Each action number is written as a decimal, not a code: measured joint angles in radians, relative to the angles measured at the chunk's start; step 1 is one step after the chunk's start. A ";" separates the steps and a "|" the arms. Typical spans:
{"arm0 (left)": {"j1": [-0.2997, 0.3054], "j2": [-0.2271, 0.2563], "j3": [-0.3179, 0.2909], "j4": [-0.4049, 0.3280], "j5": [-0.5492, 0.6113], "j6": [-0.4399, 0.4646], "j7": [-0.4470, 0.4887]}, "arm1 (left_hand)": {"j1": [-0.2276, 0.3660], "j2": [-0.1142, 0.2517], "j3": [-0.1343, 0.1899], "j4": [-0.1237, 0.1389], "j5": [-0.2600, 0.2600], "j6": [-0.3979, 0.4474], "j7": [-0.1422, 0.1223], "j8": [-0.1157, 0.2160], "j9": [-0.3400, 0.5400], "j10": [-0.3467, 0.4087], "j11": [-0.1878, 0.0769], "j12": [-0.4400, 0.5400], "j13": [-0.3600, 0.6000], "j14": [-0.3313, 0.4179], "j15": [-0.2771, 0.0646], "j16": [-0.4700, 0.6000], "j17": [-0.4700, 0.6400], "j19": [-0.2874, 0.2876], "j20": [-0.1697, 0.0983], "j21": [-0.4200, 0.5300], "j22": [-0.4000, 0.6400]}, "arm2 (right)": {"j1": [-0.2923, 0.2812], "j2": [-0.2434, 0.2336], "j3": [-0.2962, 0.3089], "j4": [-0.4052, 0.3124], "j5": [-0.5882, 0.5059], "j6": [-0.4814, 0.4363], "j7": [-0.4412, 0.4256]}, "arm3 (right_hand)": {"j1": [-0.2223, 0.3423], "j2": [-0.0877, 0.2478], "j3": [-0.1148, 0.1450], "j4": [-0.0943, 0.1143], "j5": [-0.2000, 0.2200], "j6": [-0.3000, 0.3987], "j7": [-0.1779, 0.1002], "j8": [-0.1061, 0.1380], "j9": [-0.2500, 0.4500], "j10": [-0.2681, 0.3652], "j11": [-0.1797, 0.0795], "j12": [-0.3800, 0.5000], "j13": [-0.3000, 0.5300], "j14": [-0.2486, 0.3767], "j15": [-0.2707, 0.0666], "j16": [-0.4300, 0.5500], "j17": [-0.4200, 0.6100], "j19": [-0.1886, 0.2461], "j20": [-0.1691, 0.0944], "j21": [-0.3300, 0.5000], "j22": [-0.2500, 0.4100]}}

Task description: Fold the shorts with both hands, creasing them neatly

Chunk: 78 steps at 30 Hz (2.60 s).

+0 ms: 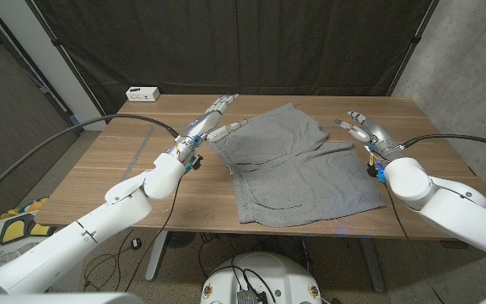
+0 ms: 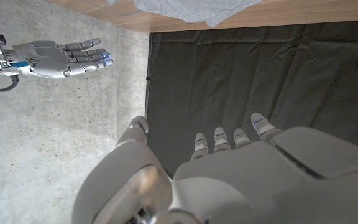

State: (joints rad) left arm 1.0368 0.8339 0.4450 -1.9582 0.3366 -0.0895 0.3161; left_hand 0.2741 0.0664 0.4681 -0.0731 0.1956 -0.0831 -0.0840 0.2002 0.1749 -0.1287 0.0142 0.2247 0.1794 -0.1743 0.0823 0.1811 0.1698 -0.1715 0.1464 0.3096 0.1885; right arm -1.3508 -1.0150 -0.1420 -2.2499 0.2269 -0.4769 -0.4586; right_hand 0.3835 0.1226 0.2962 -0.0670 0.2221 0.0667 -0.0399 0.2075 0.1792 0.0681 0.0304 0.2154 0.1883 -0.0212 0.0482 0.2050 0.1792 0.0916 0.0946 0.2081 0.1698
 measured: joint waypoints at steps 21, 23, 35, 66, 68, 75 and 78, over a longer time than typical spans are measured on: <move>0.035 0.035 -0.004 -0.046 0.069 -0.036 -0.053 | 0.006 -0.006 -0.007 -0.016 -0.004 0.011 0.000 0.000 0.000 0.000 0.000 -0.008 0.000 0.000 0.000 -0.004 0.000 0.000 0.000 -0.010 0.000 | -0.198 0.042 0.108 -0.143 -0.083 -0.145 -0.054 | 0.029 0.003 0.012 -0.028 -0.012 0.028 0.000 0.004 0.000 0.018 -0.007 0.000 0.000 0.012 -0.002 0.000 0.000 0.014 0.004 0.000 0.000; 0.037 0.038 -0.004 -0.048 0.073 -0.043 -0.059 | 0.006 -0.006 -0.007 -0.016 -0.004 0.011 0.000 0.000 0.000 0.000 0.000 -0.008 0.000 0.000 0.000 -0.004 0.000 0.000 0.000 -0.015 0.000 | -0.213 0.048 0.113 -0.151 -0.091 -0.155 -0.058 | 0.029 0.003 0.013 -0.028 -0.012 0.028 0.000 0.004 0.000 0.018 -0.007 0.000 0.000 0.012 -0.002 0.000 0.000 0.014 0.004 0.000 0.000; 0.050 0.054 -0.004 -0.059 0.087 -0.073 -0.095 | 0.008 -0.019 -0.015 -0.023 -0.007 0.024 0.005 0.000 0.000 0.000 0.000 -0.008 0.005 0.000 0.000 -0.004 0.000 0.000 0.000 -0.016 0.000 | -0.312 0.100 0.147 -0.210 -0.159 -0.222 -0.079 | 0.040 0.003 0.016 -0.039 -0.019 0.044 0.003 0.004 0.000 0.026 -0.010 0.000 0.000 0.018 -0.007 0.000 0.000 0.021 0.004 0.000 0.000; 0.061 0.090 0.000 -0.074 0.100 -0.131 -0.206 | 0.007 -0.039 -0.031 -0.039 -0.007 0.101 0.025 0.008 0.000 0.009 -0.002 -0.008 0.005 0.005 0.006 -0.004 0.000 -0.004 -0.004 -0.027 0.005 | -0.421 0.199 0.103 -0.259 -0.295 -0.336 -0.113 | 0.083 0.001 0.031 -0.071 -0.027 0.095 -0.002 0.004 0.000 0.059 -0.023 0.000 0.000 0.047 -0.018 0.000 -0.003 0.055 0.005 0.000 0.000; 0.060 0.094 0.001 -0.074 0.102 -0.133 -0.211 | 0.012 -0.044 -0.031 -0.039 -0.007 0.105 0.026 0.008 0.000 0.013 0.002 -0.008 0.005 0.000 0.011 -0.004 0.000 -0.004 -0.004 -0.029 0.005 | -0.417 0.201 0.093 -0.259 -0.302 -0.350 -0.118 | 0.086 -0.001 0.035 -0.075 -0.027 0.100 0.000 0.004 0.000 0.059 -0.023 0.000 0.000 0.047 -0.018 0.000 -0.003 0.059 0.009 0.000 0.000; 0.055 0.107 0.002 -0.073 0.121 -0.143 -0.229 | 0.023 -0.055 -0.038 -0.052 -0.007 0.135 0.028 0.015 0.000 0.015 0.004 -0.008 0.004 0.005 0.017 -0.004 0.000 -0.004 -0.004 -0.029 0.005 | -0.389 0.208 0.040 -0.259 -0.326 -0.415 -0.139 | 0.109 -0.002 0.040 -0.087 -0.027 0.127 -0.001 0.012 0.000 0.074 -0.030 0.000 0.000 0.061 -0.022 0.000 -0.003 0.079 0.007 0.008 0.000; 0.053 0.110 0.002 -0.072 0.131 -0.145 -0.233 | 0.034 -0.066 -0.040 -0.059 -0.003 0.154 0.036 0.023 0.000 0.020 0.009 -0.008 0.004 0.001 0.022 0.000 0.000 0.000 0.000 -0.029 0.003 | -0.379 0.208 0.023 -0.259 -0.332 -0.443 -0.146 | 0.114 -0.006 0.040 -0.087 -0.027 0.137 0.002 0.012 0.000 0.077 -0.030 0.000 0.000 0.063 -0.023 0.000 -0.002 0.083 0.011 0.009 0.000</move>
State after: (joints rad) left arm 1.0901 0.9444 0.4471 -2.0305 0.4678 -0.2348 0.0835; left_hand 0.3079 0.0007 0.4282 -0.1324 0.1925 0.0708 -0.0479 0.2235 0.1744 -0.1086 0.0233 0.2169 0.1839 -0.1737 0.1046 0.1814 0.1695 -0.1714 0.1464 0.2809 0.1915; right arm -1.7295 -0.8073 -0.1192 -2.5088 -0.1053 -0.9196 -0.6045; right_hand 0.4979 0.1161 0.3358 -0.1544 0.1952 0.2034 -0.0381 0.2191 0.1790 0.1450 0.0001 0.2154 0.1882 0.0414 0.0250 0.2050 0.1767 0.1742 0.1057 0.2166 0.1697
